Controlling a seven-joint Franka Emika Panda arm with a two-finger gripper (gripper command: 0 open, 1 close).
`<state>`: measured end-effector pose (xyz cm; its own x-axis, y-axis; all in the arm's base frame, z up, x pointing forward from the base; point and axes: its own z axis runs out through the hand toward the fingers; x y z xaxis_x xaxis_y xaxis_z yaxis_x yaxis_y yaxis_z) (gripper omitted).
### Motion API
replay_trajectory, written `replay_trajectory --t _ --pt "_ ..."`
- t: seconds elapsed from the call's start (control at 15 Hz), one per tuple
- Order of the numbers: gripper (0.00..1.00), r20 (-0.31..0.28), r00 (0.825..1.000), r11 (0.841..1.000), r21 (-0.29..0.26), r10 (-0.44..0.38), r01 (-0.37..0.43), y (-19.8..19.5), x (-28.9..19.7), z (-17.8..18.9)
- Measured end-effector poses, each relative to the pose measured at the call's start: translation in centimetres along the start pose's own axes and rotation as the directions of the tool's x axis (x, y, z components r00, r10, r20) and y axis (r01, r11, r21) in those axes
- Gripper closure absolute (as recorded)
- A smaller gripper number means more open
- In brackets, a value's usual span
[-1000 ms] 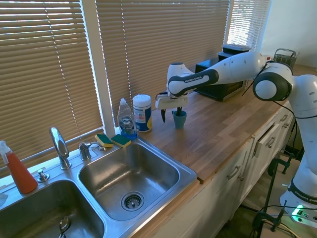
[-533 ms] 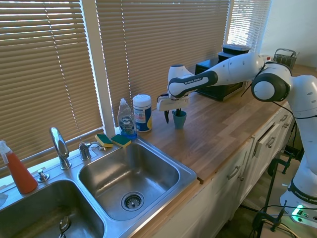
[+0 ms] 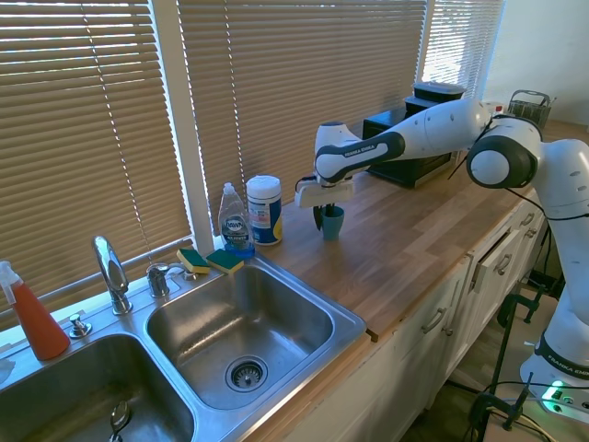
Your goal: Put the mug in the sink
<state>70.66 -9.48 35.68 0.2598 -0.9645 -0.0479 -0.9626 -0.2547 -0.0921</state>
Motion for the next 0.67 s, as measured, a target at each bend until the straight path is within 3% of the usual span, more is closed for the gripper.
replay_trajectory --t 0.4,0.67 --pt "1.0 -0.012 0.998 0.997 0.041 -0.062 0.062 0.8 -1.3 -2.0" --pt "1.0 -0.044 0.989 0.984 0.104 -0.138 0.142 2.5 -7.3 -7.6"
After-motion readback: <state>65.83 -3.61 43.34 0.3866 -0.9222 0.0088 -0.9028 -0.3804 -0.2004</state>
